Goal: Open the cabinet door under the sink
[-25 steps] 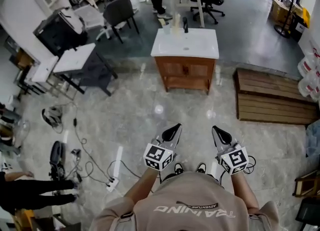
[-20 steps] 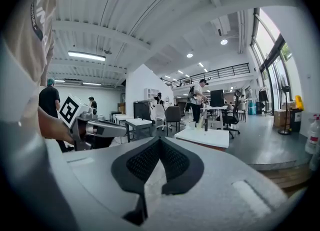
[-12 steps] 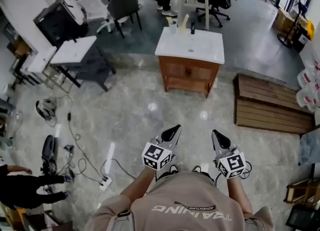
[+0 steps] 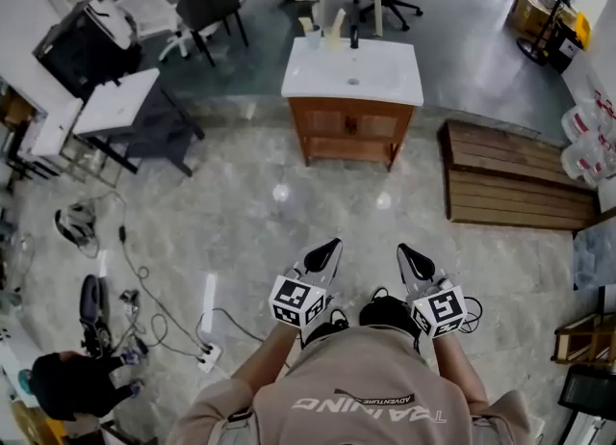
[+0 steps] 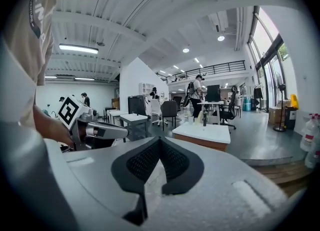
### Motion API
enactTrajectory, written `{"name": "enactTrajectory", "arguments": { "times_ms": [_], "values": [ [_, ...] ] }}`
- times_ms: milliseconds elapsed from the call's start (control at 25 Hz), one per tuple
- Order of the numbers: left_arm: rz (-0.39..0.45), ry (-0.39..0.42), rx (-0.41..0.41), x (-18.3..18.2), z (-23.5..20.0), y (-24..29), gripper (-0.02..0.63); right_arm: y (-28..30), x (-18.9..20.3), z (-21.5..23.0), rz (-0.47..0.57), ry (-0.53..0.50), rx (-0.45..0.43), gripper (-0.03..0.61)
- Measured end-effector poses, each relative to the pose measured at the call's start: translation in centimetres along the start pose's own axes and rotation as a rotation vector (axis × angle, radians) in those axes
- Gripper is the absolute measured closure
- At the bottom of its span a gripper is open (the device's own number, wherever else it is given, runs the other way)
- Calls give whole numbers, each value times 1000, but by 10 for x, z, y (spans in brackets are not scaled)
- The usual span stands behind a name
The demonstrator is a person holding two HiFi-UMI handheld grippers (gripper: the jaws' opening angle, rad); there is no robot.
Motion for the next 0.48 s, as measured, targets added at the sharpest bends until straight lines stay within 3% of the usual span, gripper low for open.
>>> {"name": "enactTrajectory", "arguments": {
  "times_ms": [480],
  "values": [
    [-36,34,-69,-38,-27,67,595,72,20,68,39,34,-50,577]
  ]
}}
Point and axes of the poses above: the fingertips, and each gripper's own axes: y forward along the fingers, z to its right, x out of its underside, the point moved 8 cm from there along -y, backward along the fingers, and after that the axes turned 14 degrees about -y, right-handed, at the moved point
